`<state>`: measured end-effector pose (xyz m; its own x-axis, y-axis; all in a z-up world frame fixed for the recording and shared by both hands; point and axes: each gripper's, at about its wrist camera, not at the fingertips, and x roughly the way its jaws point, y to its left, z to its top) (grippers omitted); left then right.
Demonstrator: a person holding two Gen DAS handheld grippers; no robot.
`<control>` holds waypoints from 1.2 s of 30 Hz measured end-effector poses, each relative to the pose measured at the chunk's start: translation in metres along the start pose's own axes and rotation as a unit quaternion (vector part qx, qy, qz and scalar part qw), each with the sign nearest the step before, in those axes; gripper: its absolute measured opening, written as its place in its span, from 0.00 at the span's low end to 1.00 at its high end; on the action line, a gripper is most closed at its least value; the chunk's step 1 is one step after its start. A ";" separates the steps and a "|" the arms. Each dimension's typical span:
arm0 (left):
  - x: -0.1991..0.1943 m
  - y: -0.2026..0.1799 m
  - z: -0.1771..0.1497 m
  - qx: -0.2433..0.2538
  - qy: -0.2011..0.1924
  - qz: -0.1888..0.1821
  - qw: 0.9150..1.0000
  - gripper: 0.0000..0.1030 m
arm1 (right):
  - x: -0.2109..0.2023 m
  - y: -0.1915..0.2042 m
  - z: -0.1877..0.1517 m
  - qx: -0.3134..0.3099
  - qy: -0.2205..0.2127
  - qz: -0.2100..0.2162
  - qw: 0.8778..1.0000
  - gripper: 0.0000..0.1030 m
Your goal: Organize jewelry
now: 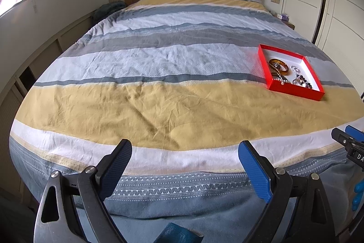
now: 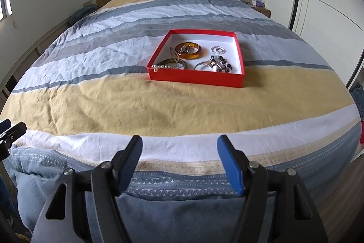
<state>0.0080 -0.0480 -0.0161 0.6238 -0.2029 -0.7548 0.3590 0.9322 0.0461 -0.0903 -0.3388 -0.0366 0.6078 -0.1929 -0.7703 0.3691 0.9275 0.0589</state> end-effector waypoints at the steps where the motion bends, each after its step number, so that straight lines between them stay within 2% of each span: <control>1: 0.001 0.000 0.000 0.001 0.001 0.000 1.000 0.91 | 0.001 0.000 0.000 -0.001 0.000 0.000 1.000 0.65; 36: 0.001 0.003 -0.004 -0.004 0.008 0.006 1.000 0.91 | 0.000 -0.002 -0.005 -0.001 0.008 -0.002 1.000 0.65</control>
<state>0.0069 -0.0438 -0.0189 0.6160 -0.1871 -0.7652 0.3466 0.9367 0.0500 -0.0946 -0.3391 -0.0404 0.5949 -0.1922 -0.7805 0.3707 0.9272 0.0543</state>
